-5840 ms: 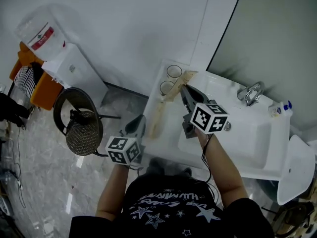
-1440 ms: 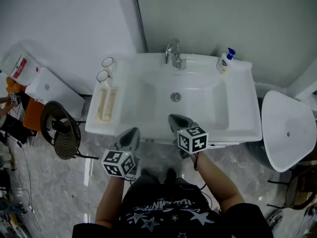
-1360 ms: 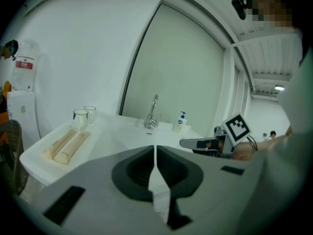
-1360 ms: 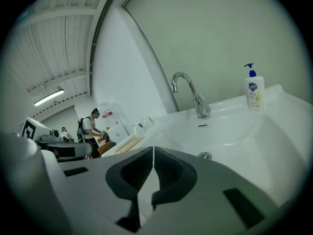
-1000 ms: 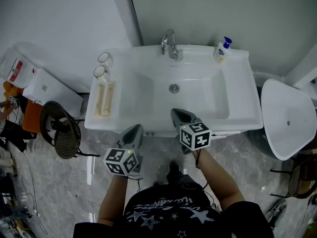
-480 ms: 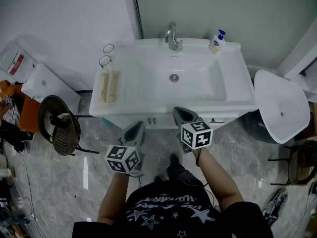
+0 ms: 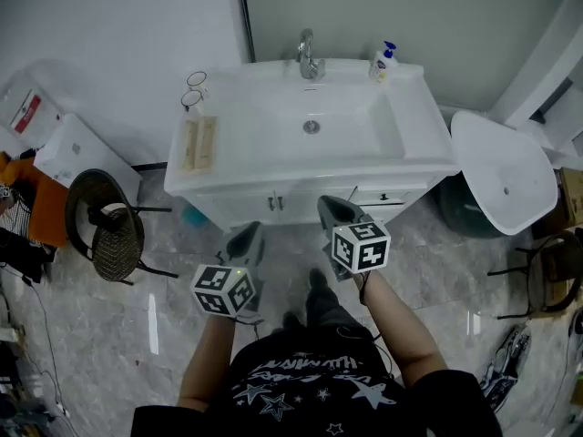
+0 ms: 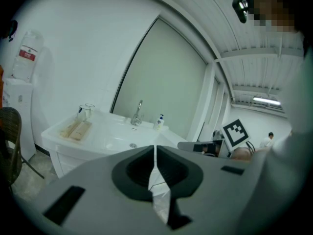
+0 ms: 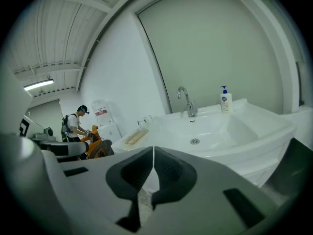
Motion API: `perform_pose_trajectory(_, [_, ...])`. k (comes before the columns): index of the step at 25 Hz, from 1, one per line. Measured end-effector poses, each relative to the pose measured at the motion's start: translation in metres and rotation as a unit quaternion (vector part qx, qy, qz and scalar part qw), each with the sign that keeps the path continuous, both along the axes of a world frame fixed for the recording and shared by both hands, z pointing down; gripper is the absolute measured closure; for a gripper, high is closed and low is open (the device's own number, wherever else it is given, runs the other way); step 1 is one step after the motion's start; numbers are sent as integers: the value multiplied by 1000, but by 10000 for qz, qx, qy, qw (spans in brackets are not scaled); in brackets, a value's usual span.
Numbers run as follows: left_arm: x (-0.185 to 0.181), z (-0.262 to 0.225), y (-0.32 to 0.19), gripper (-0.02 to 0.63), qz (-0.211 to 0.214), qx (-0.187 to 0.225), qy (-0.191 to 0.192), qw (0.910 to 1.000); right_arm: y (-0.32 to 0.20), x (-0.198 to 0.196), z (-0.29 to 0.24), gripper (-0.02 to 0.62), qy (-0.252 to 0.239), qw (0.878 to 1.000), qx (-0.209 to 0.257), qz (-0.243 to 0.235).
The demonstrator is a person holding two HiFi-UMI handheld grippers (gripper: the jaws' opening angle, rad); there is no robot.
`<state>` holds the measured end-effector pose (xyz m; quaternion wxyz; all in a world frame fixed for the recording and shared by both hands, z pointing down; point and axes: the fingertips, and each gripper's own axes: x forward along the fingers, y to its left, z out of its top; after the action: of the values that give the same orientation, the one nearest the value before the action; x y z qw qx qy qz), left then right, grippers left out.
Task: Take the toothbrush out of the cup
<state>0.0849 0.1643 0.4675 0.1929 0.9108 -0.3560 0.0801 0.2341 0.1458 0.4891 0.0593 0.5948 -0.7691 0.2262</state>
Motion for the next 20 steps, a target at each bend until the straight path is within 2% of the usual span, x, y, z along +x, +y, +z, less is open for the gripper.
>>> perform_pose_trajectory(13, [-18, 14, 65, 578, 335, -137, -10, 9993, 80, -21, 15, 578, 194, 9994, -215, 173])
perform_pose_trajectory(20, [-14, 10, 76, 578, 242, -132, 86, 9996, 93, -15, 7, 578, 324, 9993, -171, 72])
